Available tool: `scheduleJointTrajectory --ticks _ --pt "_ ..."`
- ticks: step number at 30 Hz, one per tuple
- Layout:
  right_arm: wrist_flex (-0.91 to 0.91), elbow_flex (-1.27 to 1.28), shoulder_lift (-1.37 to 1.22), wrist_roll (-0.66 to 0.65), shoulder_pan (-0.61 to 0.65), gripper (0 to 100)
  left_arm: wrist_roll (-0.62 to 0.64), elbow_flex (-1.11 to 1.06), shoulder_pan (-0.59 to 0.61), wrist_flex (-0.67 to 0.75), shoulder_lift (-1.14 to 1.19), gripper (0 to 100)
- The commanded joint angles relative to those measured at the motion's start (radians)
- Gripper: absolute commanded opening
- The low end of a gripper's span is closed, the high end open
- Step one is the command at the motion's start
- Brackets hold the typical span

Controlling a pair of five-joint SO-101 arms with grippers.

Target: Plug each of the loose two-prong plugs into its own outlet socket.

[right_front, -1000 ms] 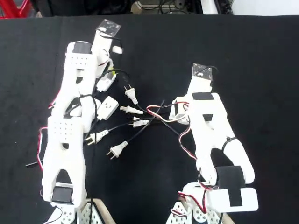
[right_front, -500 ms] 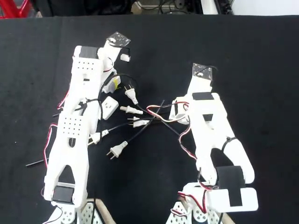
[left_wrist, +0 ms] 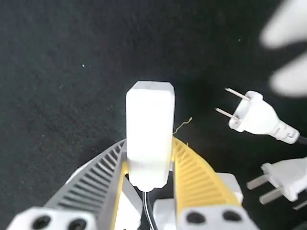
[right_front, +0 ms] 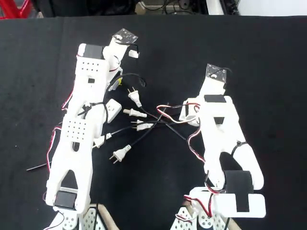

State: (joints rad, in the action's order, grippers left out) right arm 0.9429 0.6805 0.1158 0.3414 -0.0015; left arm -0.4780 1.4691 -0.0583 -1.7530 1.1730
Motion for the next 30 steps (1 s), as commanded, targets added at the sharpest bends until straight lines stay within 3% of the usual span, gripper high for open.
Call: scheduleJointTrajectory --ticks 1,11,20,24,30 --pt "-0.015 -0.054 0.012 0.000 -0.032 7.1 0.063 -0.150 -0.030 -0.011 -0.241 3" --pt "-0.006 -0.097 0.012 0.002 -0.120 7.1 0.086 -1.007 -0.196 0.034 -0.845 3" --pt "-0.005 -0.108 0.012 0.002 -0.160 7.1 0.098 -1.771 -0.429 0.356 -1.286 3" --pt "0.077 -0.159 0.012 0.000 -0.183 7.1 0.106 -2.017 -0.503 0.496 -1.467 3" --pt "0.087 -0.168 0.012 -0.005 -0.196 7.3 0.123 -2.249 -0.593 0.508 -1.682 3"
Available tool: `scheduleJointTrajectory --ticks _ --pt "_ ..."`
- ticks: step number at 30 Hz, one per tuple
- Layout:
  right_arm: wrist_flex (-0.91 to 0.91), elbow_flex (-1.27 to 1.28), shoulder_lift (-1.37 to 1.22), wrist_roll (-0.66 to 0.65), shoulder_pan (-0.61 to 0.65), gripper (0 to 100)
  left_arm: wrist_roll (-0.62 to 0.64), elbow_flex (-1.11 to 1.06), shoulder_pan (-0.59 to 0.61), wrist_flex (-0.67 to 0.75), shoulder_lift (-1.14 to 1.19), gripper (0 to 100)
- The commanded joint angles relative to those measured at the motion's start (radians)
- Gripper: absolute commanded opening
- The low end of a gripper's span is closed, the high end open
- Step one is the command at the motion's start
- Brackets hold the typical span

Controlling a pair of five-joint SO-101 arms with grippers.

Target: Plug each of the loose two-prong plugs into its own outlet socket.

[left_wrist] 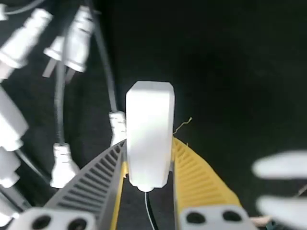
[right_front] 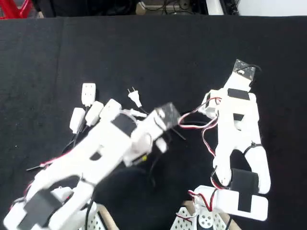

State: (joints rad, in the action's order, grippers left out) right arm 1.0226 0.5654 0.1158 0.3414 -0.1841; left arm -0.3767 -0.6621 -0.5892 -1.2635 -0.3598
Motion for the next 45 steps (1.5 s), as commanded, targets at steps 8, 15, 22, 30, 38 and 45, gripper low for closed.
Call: scheduleJointTrajectory --ticks 8,15,22,30,38,45 --pt "0.008 -0.051 0.012 -0.005 -0.009 7.3 0.190 -0.414 -0.104 0.390 -0.235 3" --pt "0.009 -0.051 0.004 -0.005 -0.008 7.3 0.187 -0.453 -0.102 0.462 -0.236 5" --pt "0.012 -0.051 0.002 -0.006 -0.006 7.3 0.186 -0.453 -0.101 0.413 -0.244 21" --pt "0.012 -0.051 0.002 -0.006 -0.006 7.3 0.078 -0.453 -0.084 0.394 -0.245 23" --pt "0.012 -0.048 0.002 -0.006 0.018 7.3 0.052 -0.372 0.108 0.394 -0.245 23" --pt "0.006 -0.036 0.010 -0.006 0.018 7.3 0.097 -0.343 0.174 0.393 -0.247 23"
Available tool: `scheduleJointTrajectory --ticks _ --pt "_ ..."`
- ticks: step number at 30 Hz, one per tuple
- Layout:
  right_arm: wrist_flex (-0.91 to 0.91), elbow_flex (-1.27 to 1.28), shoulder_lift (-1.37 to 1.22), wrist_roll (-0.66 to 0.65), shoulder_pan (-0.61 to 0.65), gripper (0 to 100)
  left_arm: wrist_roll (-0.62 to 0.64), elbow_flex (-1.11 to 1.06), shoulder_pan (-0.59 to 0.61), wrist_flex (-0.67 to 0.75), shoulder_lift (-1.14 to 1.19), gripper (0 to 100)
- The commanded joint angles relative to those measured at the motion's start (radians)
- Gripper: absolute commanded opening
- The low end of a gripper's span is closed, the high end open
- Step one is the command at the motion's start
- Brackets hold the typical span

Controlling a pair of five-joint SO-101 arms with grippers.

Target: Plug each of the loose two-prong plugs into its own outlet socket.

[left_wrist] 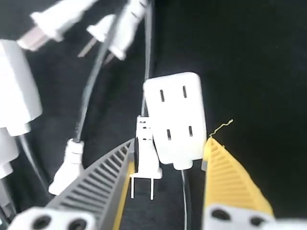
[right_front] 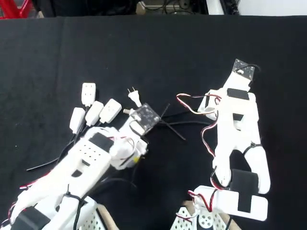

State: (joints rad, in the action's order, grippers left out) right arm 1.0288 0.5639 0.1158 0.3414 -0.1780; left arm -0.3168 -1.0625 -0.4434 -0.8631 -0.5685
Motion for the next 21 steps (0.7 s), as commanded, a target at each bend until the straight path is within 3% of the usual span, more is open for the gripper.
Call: scheduleJointTrajectory --ticks 1,9,15,18,21 --pt "0.000 -0.035 0.010 -0.006 0.012 7.3 0.037 0.058 0.028 -0.009 -0.038 23" --pt "0.009 -0.033 0.010 0.000 0.077 7.1 0.040 0.194 0.030 -0.290 -0.087 22" --pt "0.072 -0.041 0.012 0.002 0.143 7.1 0.035 0.206 0.041 -0.509 -0.459 12" --pt "0.106 -0.058 0.012 0.002 0.203 7.1 0.035 0.203 0.145 -0.608 -0.706 17" --pt "0.153 -0.096 0.012 0.002 0.282 7.4 0.035 0.157 0.337 -0.631 -0.933 21"
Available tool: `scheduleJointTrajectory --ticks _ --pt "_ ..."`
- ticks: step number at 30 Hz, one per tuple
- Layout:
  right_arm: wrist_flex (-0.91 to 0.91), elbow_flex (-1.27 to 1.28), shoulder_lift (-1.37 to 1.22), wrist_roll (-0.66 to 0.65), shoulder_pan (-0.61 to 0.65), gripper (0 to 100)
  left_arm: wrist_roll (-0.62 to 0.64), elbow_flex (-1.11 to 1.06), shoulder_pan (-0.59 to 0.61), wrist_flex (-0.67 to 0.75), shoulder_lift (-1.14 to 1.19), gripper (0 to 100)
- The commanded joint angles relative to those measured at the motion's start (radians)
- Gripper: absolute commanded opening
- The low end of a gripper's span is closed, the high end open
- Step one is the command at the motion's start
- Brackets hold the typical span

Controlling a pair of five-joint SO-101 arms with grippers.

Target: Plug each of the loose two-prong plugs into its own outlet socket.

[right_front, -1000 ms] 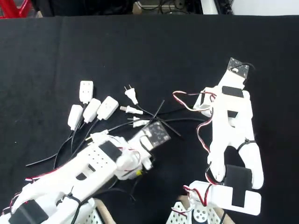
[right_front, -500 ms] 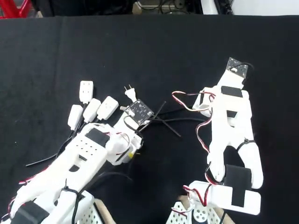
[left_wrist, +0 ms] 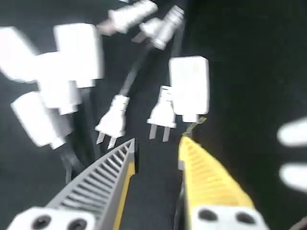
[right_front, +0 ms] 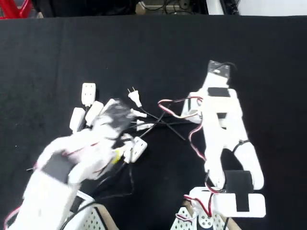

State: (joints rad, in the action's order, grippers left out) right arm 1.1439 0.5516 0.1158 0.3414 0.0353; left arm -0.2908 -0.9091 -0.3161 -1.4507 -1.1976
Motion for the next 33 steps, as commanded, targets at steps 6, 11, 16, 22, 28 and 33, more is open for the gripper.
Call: scheduleJointTrajectory --ticks 6,11,16,22,28,33 --pt "0.095 -0.166 0.007 0.132 0.269 7.5 -0.133 -0.228 0.472 0.011 -0.611 21" --pt "0.086 -0.252 0.001 0.342 0.468 7.5 -0.158 -0.334 0.588 0.044 -0.618 21" --pt "-0.041 -0.234 -0.008 0.459 0.546 15.4 -0.157 -0.449 0.708 0.135 -0.618 21" --pt "-0.203 -0.128 -0.087 0.532 0.615 32.5 -0.160 -0.647 0.783 0.247 -0.618 21" --pt "-0.333 -0.119 -0.179 0.624 0.628 19.8 -0.166 -0.731 0.826 0.305 -0.618 21" --pt "-0.354 -0.143 -0.257 0.695 0.592 15.6 -0.215 -0.754 0.832 0.315 -0.618 21"
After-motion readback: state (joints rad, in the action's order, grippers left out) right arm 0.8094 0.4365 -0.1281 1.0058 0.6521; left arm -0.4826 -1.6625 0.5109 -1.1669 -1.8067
